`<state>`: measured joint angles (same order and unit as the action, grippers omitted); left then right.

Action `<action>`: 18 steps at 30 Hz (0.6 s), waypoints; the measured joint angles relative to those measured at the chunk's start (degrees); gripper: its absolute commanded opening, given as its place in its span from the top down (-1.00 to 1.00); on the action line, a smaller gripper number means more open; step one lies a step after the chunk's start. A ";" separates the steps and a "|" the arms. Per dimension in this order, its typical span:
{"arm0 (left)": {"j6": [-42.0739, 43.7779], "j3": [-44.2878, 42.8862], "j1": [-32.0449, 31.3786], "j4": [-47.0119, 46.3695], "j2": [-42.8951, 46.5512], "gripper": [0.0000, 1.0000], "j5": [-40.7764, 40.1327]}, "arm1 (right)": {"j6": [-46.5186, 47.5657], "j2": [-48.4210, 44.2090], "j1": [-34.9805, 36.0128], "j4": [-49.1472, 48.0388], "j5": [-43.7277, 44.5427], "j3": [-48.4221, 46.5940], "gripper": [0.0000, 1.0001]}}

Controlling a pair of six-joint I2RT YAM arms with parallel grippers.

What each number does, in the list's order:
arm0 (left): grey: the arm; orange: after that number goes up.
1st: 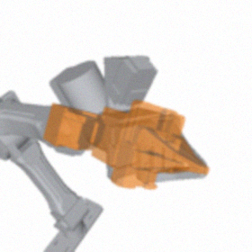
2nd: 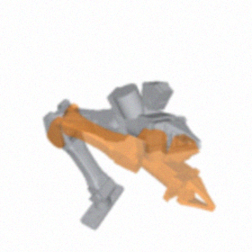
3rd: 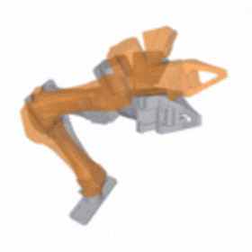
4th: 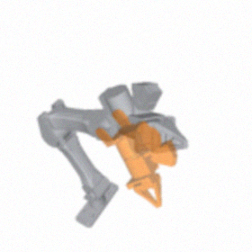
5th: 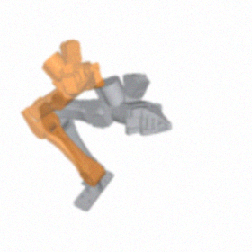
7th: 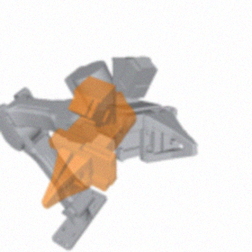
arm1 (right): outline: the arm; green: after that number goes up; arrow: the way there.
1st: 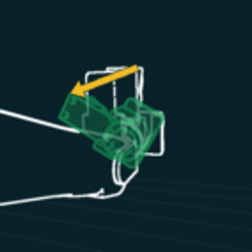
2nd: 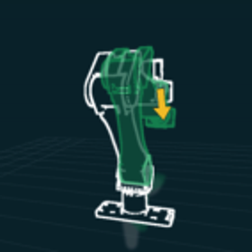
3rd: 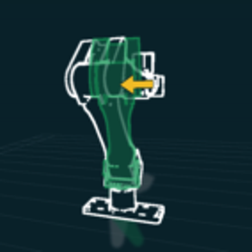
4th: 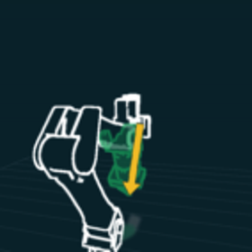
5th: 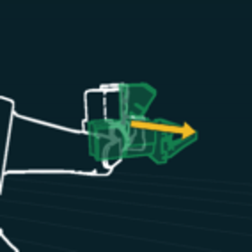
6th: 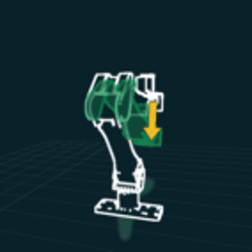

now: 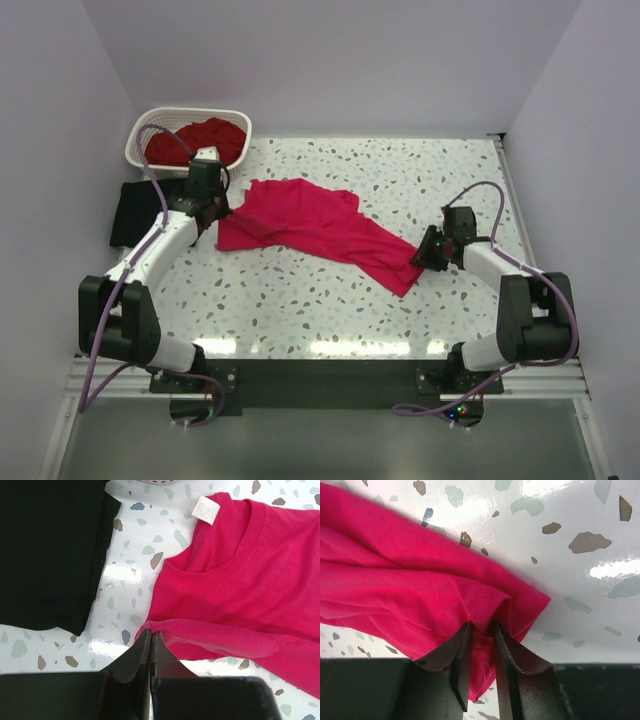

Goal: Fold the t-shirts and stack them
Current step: Flatten the tshirt out

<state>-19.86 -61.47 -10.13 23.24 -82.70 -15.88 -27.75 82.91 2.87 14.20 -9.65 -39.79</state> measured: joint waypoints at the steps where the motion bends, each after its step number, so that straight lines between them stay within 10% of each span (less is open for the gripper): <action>1: 0.00 0.00 0.00 0.00 0.00 1.00 0.00 | 0.07 0.04 -0.02 -0.15 -0.44 0.02 0.54; 7: 0.00 0.07 0.00 0.04 0.57 1.00 -0.04 | 1.03 -1.57 -0.02 1.44 -1.84 -0.04 1.00; 18: -0.04 2.58 0.00 0.81 6.67 1.00 -2.36 | 2.08 -17.70 -0.02 13.22 -8.24 -0.68 1.00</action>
<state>-19.90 -58.89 -10.13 24.05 -76.03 -18.24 -25.67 65.21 2.85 27.42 -17.89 -40.47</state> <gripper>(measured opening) 0.018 0.011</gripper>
